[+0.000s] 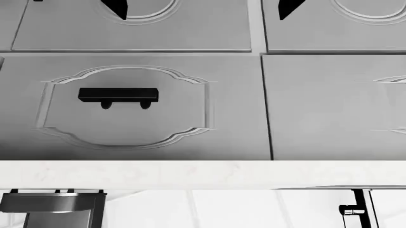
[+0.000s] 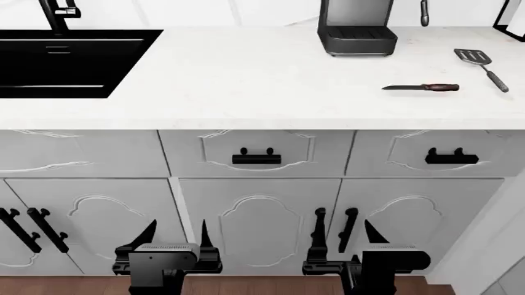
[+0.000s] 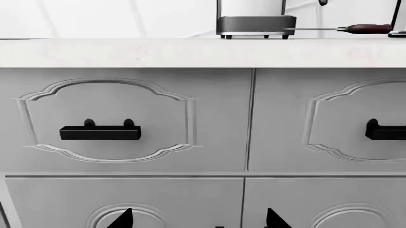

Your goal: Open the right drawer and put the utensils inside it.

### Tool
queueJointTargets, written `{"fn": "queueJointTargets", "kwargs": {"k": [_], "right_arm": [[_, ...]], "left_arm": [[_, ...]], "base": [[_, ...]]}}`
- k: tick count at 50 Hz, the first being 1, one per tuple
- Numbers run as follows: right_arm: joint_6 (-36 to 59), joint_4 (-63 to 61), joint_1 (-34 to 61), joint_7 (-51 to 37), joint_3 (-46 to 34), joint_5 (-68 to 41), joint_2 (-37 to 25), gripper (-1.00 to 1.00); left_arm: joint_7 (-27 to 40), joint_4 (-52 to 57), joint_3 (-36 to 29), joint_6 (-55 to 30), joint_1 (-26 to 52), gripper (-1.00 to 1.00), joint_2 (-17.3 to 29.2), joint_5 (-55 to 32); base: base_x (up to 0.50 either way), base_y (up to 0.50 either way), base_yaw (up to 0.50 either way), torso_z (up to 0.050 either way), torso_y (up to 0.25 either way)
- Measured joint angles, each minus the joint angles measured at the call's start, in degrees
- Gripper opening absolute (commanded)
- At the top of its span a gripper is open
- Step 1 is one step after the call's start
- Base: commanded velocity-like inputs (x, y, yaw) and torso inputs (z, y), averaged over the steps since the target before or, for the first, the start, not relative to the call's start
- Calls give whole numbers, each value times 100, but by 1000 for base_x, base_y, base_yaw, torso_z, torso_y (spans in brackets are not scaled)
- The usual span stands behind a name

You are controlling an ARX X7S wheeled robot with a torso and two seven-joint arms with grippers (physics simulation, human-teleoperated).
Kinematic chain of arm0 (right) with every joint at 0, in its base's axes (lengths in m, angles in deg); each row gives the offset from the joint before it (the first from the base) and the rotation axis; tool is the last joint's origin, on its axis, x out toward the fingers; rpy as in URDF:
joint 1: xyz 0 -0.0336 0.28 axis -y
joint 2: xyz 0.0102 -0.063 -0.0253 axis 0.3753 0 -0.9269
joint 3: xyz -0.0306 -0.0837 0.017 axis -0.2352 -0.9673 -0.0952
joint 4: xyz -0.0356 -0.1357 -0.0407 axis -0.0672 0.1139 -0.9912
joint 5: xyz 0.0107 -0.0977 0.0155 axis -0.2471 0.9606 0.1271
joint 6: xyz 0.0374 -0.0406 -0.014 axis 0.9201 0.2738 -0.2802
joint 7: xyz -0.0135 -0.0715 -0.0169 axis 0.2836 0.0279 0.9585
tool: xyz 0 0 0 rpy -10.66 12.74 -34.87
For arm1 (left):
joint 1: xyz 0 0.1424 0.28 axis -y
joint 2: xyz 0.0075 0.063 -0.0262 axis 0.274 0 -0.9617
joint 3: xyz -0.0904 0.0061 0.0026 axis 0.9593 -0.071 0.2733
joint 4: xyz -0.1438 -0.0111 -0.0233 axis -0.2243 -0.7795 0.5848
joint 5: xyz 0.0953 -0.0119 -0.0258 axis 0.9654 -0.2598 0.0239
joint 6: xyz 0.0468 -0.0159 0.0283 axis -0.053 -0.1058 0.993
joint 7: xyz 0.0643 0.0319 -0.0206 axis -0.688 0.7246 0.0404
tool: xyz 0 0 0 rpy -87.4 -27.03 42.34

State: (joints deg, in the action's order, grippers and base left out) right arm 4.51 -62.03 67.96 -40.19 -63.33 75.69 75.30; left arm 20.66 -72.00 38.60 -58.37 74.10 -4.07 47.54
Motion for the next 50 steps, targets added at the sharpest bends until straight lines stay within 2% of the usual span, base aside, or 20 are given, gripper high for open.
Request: {"fn": "queueJointTargets", "kwargs": {"k": [16,32,40,50], "right_arm": [[-9,-36,8,-192,-148,-357,-181,100],[-77,-29,6,-364,-302,-606,-342,100],[-72,-28,8,-443,-375,-670,-413,100],[-77,-35,2,-541,-457,-728,-471,100]], "left_arm": [[304,39,-257,-5,3,100,184,-41],[597,272,-356,-39,-72,100,358,-203],[946,1615,215,-504,-477,100,574,-536],[1386,3506,1534,-824,-1433,100,791,-1171]], "base": [[0,0,0,0,0],[0,-479,0,0,0],[0,-146,0,0,0],[18,-75,0,0,0]]}}
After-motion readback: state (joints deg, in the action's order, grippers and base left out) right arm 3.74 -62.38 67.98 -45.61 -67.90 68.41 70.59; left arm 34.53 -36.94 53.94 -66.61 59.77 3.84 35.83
